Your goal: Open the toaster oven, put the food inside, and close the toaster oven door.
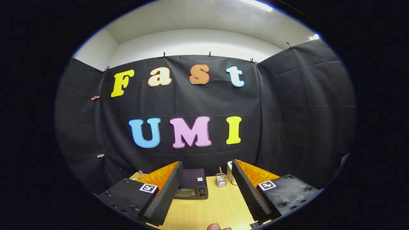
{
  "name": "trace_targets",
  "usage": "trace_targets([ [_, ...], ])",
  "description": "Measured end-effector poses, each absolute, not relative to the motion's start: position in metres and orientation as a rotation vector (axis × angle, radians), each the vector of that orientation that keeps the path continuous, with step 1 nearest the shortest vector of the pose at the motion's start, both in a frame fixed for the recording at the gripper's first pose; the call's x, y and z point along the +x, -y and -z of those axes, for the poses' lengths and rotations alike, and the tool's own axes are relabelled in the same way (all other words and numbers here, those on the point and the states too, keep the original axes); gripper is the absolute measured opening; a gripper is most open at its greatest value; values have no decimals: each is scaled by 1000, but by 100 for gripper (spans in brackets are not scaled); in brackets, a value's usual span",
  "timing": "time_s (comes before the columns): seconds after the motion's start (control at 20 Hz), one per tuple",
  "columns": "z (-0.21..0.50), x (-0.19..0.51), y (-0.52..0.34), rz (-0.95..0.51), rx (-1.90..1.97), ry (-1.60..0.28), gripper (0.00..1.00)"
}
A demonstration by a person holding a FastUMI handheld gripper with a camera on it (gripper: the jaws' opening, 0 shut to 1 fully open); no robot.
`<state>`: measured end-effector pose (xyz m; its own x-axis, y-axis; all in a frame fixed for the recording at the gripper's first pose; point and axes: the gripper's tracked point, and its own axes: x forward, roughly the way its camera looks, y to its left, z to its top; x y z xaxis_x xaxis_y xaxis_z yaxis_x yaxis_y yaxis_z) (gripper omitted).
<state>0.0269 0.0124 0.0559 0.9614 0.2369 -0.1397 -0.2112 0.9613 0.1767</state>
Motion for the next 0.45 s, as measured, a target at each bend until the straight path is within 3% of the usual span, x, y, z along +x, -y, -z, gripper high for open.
trace_targets([
  [0.45,-58,23,-32,-226,176,-163,98],
])
